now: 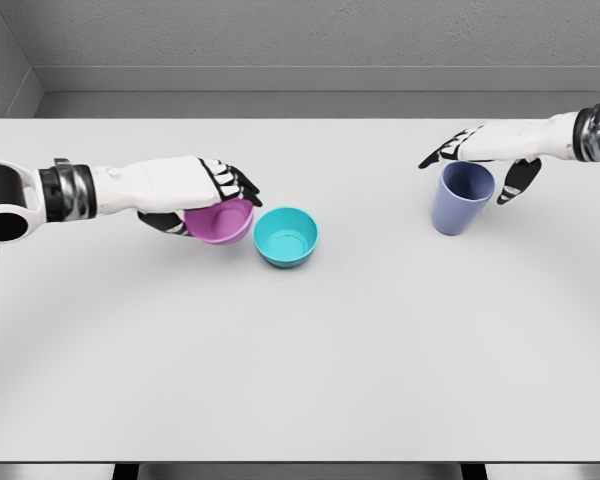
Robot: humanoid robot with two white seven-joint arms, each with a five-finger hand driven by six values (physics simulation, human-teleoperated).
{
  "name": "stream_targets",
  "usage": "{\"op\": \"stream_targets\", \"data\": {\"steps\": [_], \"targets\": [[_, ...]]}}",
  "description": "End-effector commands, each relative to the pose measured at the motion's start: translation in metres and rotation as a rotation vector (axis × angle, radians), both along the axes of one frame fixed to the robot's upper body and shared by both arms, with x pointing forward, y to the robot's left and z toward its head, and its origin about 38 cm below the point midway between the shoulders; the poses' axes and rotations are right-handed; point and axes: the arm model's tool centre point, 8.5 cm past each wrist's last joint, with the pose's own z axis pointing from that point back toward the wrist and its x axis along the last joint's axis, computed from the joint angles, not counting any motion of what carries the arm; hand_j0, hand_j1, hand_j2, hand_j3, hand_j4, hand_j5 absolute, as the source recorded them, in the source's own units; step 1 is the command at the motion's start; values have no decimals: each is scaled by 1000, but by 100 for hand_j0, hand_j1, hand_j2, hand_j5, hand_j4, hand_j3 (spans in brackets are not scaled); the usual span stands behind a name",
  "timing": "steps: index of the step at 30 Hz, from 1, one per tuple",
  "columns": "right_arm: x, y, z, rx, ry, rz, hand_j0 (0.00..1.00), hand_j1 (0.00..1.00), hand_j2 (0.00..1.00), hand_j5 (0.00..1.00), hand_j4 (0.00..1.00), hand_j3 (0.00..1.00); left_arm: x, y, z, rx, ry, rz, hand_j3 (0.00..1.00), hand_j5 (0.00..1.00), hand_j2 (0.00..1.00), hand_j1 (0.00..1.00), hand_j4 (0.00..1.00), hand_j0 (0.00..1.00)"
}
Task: Stacking bowl and cup with both arms
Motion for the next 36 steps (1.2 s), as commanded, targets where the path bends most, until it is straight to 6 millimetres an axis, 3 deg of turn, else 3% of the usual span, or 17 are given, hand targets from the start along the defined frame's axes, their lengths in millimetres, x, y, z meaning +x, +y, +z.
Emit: {"op": "stream_targets", "data": {"steps": [1, 7, 16, 23, 36], "targets": [[0, 1, 1, 5, -1, 1, 100, 100, 100, 100, 100, 100, 0, -5, -4, -1, 12, -9, 66, 66, 66, 66, 66, 66], [0, -1, 0, 2, 1, -4, 100, 100, 100, 100, 100, 100, 4, -7, 2, 5, 2, -13, 66, 66, 66, 66, 66, 66], [0, 0, -1, 3, 3, -4, 100, 100, 100, 100, 100, 100, 10, -24, -4, 14, 18, -37, 66, 66, 66, 66, 66, 66], [0, 0, -1, 5, 3, -3, 100, 100, 100, 100, 100, 100, 13, -41, 4, -4, 2, -65, 65, 65, 65, 65, 65, 65], [0, 0, -1, 3, 4, -6, 100, 100, 100, 100, 100, 100, 25, -50, -1, 51, 19, -66, 65, 65, 65, 65, 65, 65]]}}
